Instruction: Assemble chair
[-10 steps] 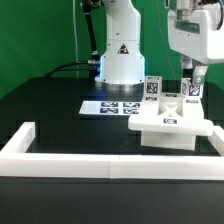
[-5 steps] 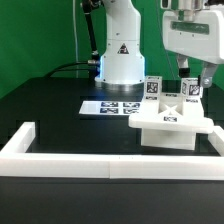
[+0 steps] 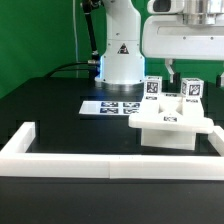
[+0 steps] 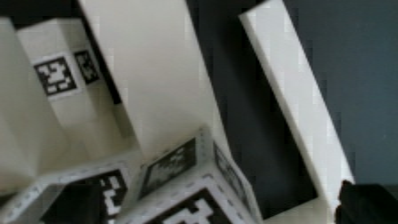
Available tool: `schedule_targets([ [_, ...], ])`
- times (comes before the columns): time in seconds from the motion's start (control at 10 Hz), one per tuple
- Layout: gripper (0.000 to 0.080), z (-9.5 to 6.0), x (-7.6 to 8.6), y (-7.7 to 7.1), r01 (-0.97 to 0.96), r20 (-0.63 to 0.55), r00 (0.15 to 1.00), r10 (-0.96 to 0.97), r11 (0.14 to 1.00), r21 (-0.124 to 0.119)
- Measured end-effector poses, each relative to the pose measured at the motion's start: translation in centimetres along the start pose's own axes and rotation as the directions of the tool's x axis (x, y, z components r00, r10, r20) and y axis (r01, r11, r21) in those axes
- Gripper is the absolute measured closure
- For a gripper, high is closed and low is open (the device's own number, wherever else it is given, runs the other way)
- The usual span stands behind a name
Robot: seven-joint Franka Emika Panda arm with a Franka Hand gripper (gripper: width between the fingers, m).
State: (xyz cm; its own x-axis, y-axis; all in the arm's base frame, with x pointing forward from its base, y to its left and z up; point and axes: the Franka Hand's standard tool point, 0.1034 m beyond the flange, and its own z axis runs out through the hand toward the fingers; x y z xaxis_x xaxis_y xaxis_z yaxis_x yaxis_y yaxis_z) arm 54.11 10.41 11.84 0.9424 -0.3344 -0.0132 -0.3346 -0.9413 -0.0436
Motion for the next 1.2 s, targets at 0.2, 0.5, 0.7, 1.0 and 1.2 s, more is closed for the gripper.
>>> schedule_targets([
  [0.2,0.0151,-0.01,0.23,0.48,0.307,0.001,0.952,-0.307,0.952,-0.011],
  [0.5,0.0151,-0.03,0.39,0.78,0.494,0.005,0.869,-0.494,0.869,-0.024],
  [0.7,0.0430,-0.03,0.40,0.81,0.491,0.005,0.871,-0.491,0.871,-0.024],
  [1.0,0.0515,-0.04,0.43,0.84,0.460,0.004,0.888,-0.460,0.888,-0.025],
  [1.2,0.0515,-0.04,0.44,0.85,0.390,0.002,0.921,-0.390,0.920,-0.024],
])
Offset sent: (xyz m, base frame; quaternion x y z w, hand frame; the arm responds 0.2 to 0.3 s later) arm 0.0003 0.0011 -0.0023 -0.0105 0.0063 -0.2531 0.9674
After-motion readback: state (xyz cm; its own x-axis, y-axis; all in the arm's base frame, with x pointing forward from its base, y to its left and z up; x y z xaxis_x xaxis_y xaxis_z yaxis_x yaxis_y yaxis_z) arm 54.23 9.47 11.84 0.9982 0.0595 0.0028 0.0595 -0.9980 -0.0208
